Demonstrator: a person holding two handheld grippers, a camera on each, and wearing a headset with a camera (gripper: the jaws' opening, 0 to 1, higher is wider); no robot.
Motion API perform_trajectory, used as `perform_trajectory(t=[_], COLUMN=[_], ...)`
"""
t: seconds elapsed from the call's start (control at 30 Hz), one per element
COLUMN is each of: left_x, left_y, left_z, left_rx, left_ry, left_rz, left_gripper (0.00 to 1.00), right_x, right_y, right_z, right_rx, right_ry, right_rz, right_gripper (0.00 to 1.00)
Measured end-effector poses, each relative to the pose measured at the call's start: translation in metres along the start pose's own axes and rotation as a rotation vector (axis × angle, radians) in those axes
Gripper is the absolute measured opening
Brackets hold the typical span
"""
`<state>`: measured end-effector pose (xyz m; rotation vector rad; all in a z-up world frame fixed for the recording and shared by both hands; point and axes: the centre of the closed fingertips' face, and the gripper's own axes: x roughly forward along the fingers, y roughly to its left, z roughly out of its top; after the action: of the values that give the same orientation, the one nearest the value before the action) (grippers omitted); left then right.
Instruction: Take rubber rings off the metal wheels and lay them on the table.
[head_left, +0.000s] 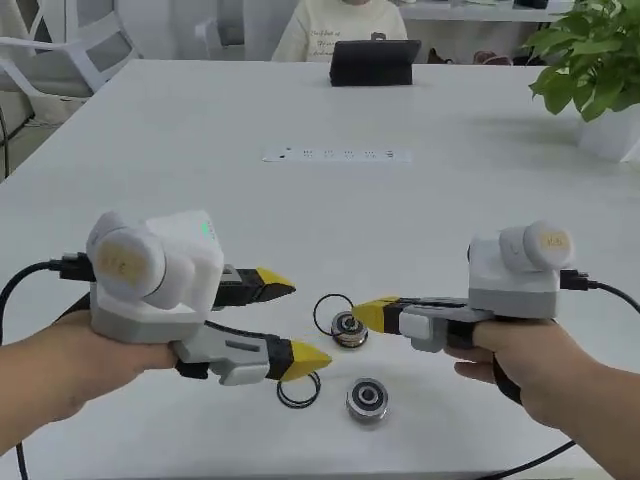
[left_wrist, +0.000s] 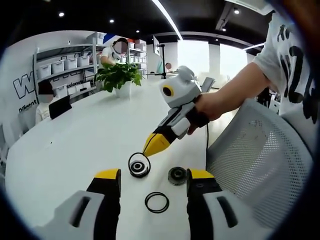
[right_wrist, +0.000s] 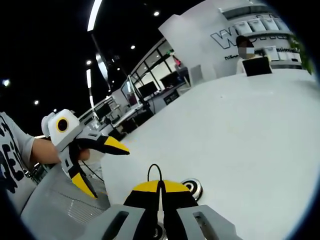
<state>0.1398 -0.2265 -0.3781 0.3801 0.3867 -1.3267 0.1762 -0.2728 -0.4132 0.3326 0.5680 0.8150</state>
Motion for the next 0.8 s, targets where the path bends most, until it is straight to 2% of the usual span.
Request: perform_trajectory(t=[0.23,0.5,0.63,0.8], left_x=[-0.013,-0.025,-0.029,-0.033], left_y=[-0.006,-0.008,-0.007,-0.007], left_z=[-0.003,-0.01,-0.012,-0.015], left_rx=[-0.015,-0.035,-0.043,-0.049], left_ry=[-0.004,-0.001,-0.001,0.003], left_rz=[0.002,0.016,0.026,0.032], left_gripper=[0.55,0.59,0.61,0.63], right_x=[0.005,0.014,0.015,0.017], right_y=[0.008,0.018,0.017,0.017], right_z=[-0.004,-0.02,-0.029,-0.032], right_rx=[0.0,0.007,0.018,0.028], right_ry=[0.029,0.103,0.136,0.153], right_rz=[0.023,0.057,0.06,0.067], right_gripper=[0.0,0.0,0.0,0.0])
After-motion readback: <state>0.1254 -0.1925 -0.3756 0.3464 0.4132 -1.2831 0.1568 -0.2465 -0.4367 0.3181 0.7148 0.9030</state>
